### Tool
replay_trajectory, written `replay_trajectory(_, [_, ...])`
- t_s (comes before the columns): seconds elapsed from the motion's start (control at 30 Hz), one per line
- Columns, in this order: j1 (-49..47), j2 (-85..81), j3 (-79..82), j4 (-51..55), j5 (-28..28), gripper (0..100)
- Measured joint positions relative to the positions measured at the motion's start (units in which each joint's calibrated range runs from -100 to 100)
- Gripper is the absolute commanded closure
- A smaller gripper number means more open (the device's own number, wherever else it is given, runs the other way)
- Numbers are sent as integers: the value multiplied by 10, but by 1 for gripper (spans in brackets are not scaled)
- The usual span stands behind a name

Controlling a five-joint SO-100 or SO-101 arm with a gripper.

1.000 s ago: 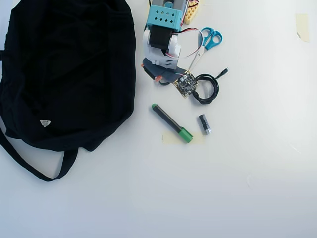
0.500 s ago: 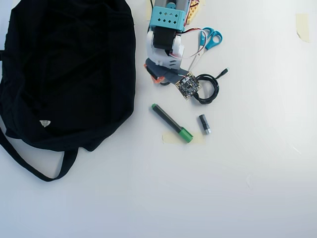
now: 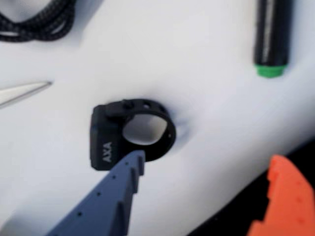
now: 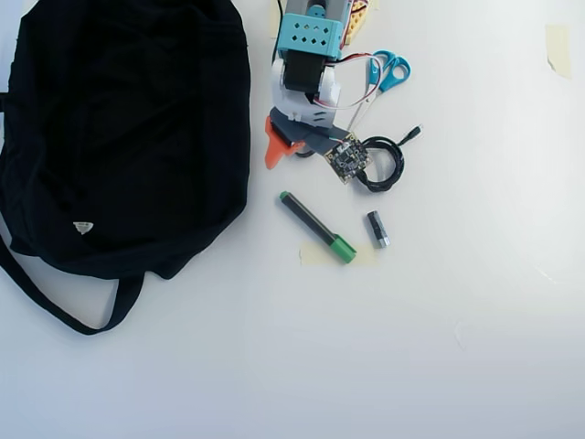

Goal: Put the bike light into the black bag

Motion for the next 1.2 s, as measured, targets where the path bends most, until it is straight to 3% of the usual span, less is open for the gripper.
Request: replay_trajectory(1.2, [-4,38,52,-68,0,66])
